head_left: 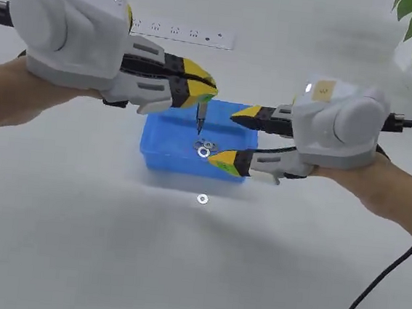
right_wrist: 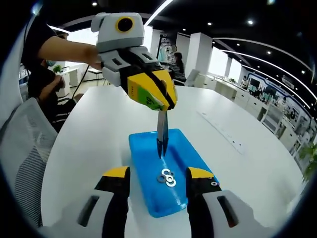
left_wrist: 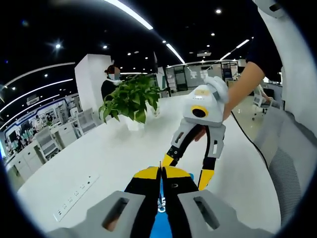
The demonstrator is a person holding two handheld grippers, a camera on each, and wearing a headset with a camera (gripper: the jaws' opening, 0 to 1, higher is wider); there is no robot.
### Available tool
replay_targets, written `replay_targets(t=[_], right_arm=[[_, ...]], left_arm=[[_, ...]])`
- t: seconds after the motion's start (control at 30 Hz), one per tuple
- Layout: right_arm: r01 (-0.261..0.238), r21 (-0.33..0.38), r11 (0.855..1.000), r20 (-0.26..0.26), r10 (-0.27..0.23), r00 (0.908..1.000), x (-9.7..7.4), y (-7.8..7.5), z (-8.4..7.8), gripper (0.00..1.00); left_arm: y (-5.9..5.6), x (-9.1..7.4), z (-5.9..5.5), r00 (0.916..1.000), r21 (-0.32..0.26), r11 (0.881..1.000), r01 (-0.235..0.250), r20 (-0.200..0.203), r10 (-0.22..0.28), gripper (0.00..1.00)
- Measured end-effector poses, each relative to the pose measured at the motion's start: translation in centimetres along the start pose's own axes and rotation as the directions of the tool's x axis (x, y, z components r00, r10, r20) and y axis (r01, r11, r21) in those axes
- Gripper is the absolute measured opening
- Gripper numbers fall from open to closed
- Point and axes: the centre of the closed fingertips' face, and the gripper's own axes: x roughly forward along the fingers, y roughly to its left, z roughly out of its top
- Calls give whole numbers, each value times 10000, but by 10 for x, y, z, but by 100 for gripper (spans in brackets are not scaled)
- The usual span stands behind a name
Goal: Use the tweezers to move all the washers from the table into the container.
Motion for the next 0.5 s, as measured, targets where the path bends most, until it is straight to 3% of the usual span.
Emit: replay_targets(t=[0.13,0.17,0.23,0.3,0.37,0.43,0.5], right_arm=[[881,221,9959,169,-885,9959,-16,-1,-1,57],[1188,528,9915,326,-1206,9922,-22,-2,-1,59],[1244,1244,9844,594,-1326,9894,-31,3,1,66],[1371,2358,9621,1192,-1686,9784,-43,8,6,71],[1403,2774,9505,1512,-1873,9706,-54,15,6,74],[1716,3143,9337,1444,-2257,9634,-66,20,-3,76],[1859,3406,9217,1252,-2404,9626,-76,27,-16,80]], left_arm=[[-6,-6,4,9999,210,9998,-68,-124,70,5],[-7,-8,5,9999,242,9997,-95,-141,99,5],[-7,-13,9,9993,343,9989,-320,-195,327,5],[-10,-19,15,9988,552,9974,-461,-107,468,5],[-15,-26,18,9984,568,9969,-546,-85,552,5],[-18,-31,21,9978,548,9963,-656,-55,660,5],[-22,-34,22,9972,467,9961,-751,-15,752,5]])
